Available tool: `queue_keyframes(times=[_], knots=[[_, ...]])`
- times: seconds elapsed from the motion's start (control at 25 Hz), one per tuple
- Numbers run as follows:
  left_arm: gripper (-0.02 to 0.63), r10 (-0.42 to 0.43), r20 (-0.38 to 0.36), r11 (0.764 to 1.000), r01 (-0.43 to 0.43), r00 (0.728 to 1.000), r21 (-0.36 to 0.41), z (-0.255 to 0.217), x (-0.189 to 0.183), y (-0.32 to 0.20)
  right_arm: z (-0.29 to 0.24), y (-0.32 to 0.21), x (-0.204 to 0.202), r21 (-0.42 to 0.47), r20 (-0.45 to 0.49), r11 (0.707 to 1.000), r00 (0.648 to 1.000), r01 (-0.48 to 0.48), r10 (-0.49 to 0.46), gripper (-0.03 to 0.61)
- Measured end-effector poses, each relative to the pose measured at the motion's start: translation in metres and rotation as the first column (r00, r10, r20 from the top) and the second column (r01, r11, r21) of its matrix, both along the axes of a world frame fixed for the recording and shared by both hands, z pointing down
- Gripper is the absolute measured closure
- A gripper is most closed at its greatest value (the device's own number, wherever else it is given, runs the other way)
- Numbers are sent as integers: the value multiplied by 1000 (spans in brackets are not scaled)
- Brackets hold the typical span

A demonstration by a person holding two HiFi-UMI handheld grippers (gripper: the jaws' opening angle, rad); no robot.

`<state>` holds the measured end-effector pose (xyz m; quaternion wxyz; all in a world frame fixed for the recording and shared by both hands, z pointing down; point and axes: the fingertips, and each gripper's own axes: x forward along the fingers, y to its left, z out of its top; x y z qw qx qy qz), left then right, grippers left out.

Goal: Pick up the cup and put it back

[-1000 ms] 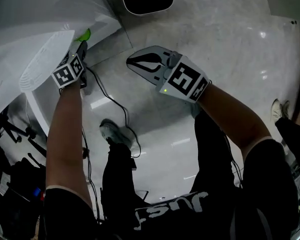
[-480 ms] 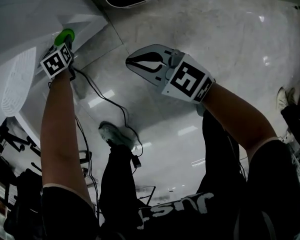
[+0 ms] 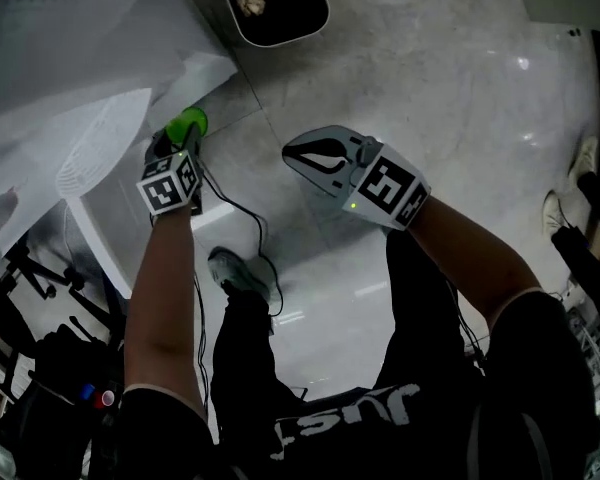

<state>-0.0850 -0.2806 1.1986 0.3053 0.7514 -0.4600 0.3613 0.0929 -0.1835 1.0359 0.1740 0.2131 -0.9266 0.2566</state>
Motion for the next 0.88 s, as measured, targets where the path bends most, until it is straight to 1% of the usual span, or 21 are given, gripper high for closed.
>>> queue_keyframes(times=[0.08, 0.12, 0.2, 0.32, 0.44, 0.6, 0.72, 0.88], knots=[[379, 42, 7, 999, -42, 999, -15, -17, 9, 31, -17, -2, 2, 3, -1, 1000, 1000, 18, -18, 543], [379, 58, 5, 998, -58, 998, -13, -34, 14, 44, -32, -2, 3, 9, -8, 1000, 1000, 28, -28, 543], [379, 92, -11, 996, -92, 996, -11, -83, 19, 70, -76, 4, 1, 17, -22, 999, 999, 35, -34, 543], [379, 143, -29, 990, -143, 989, -2, -176, 18, 106, -156, 26, -10, 3, -25, 1000, 999, 23, -23, 543], [379, 162, -43, 985, -159, 986, 60, -277, 21, 117, -234, 37, -16, 6, -25, 999, 999, 36, -36, 543], [379, 182, -99, 977, -168, 978, 134, -425, 19, 134, -347, 62, -28, 1, -34, 999, 998, 51, -51, 543], [379, 199, -122, 960, -168, 972, 225, -533, 9, 129, -429, 58, -41, 60, -30, 997, 998, 58, -57, 543], [379, 224, -127, 934, -175, 966, 311, -664, -11, 145, -536, 65, -65, 129, -16, 989, 997, 71, -70, 543]])
